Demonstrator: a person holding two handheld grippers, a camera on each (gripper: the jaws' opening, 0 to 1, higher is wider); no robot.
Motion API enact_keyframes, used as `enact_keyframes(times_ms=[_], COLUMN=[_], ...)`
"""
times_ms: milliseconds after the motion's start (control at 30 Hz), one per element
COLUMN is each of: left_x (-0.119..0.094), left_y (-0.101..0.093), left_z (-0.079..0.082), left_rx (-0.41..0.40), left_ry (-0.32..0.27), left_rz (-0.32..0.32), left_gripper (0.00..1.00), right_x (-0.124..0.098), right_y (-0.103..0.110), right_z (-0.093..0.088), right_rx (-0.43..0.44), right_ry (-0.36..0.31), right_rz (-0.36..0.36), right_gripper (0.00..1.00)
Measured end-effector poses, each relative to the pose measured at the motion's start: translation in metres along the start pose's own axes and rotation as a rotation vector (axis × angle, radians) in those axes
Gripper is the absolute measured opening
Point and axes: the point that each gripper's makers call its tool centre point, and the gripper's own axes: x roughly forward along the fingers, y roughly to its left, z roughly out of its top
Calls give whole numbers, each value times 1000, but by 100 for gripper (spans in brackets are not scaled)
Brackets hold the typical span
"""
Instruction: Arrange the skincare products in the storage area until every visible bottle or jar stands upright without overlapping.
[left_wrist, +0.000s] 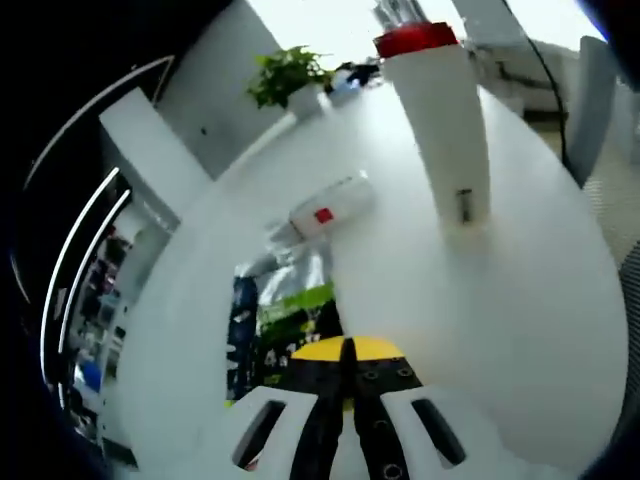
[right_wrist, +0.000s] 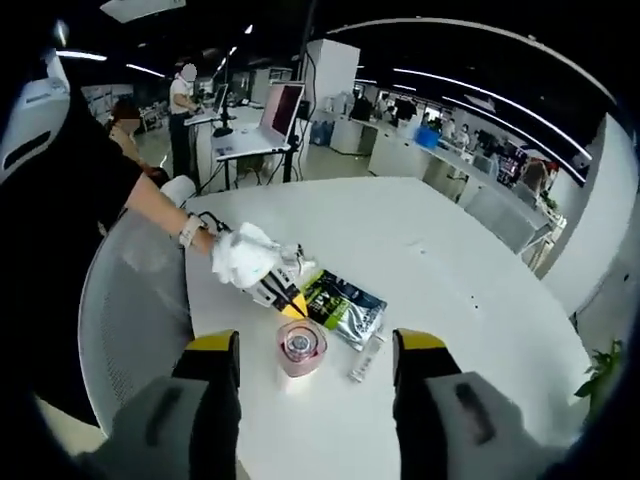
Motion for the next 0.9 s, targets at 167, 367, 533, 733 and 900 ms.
enact_keyframes(times_ms=[167, 367, 533, 733, 900], left_x=[-10, -41, -67, -103, -114], left_y=[15, 42, 55, 73, 65], left_z=[2, 1, -22, -70, -103], left_rx=[-85, -209, -346, -435, -458], left_ry=[-21, -64, -24, 87, 194], left_rz=[21, 81, 74, 144, 141], left_gripper=[0, 1, 14, 22, 27], right_x=[5, 5, 1, -3, -4], right_y=[8, 11, 10, 9, 12], right_z=[-12, -14, -17, -19, -15], right_rx=[5, 97, 126, 224, 270], right_ry=[-21, -107, -132, -163, -199], right_rz=[-29, -44, -70, -87, -85], right_gripper=[55, 47, 43, 34, 30])
